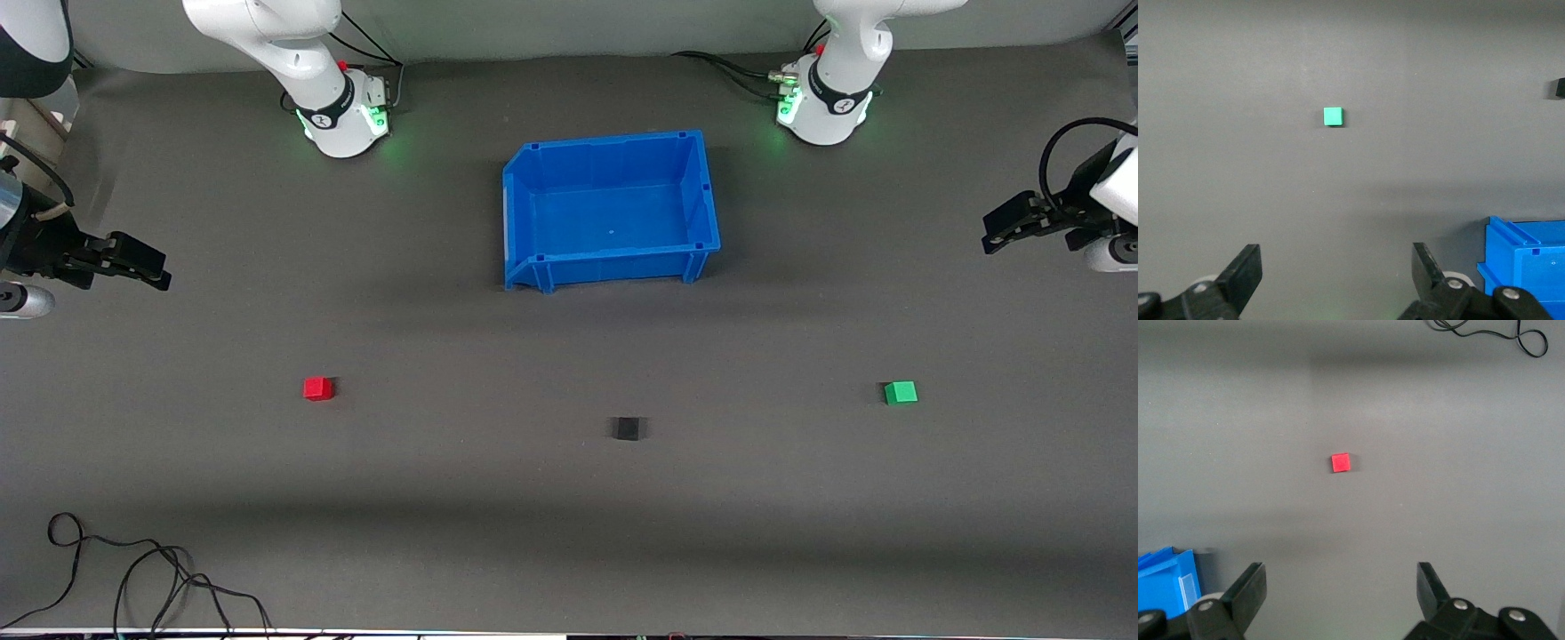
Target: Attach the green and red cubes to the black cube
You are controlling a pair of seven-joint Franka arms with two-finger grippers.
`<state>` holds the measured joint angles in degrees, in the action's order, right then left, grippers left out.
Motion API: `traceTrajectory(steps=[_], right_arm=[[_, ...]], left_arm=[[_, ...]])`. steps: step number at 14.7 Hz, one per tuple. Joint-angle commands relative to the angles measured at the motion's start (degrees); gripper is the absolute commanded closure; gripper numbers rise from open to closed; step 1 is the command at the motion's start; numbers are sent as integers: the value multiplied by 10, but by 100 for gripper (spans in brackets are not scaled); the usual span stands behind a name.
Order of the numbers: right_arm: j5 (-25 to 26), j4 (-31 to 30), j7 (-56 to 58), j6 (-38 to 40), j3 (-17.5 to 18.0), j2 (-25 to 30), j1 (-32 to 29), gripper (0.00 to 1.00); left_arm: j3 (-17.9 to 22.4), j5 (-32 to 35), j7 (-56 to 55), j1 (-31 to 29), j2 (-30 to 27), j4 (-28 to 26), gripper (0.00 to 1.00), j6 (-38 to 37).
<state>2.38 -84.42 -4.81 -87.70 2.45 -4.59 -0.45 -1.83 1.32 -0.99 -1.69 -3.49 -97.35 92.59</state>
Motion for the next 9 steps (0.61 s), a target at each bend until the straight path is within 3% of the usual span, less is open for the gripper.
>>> traceTrajectory(steps=[1, 9], right_arm=[[11, 17, -11, 10, 0, -8, 4, 0], [10, 19, -12, 10, 0, -8, 4, 0]], left_arm=[[-1, 5, -3, 5, 10, 18, 0, -38], [-4, -4, -6, -2, 15, 16, 0, -72]])
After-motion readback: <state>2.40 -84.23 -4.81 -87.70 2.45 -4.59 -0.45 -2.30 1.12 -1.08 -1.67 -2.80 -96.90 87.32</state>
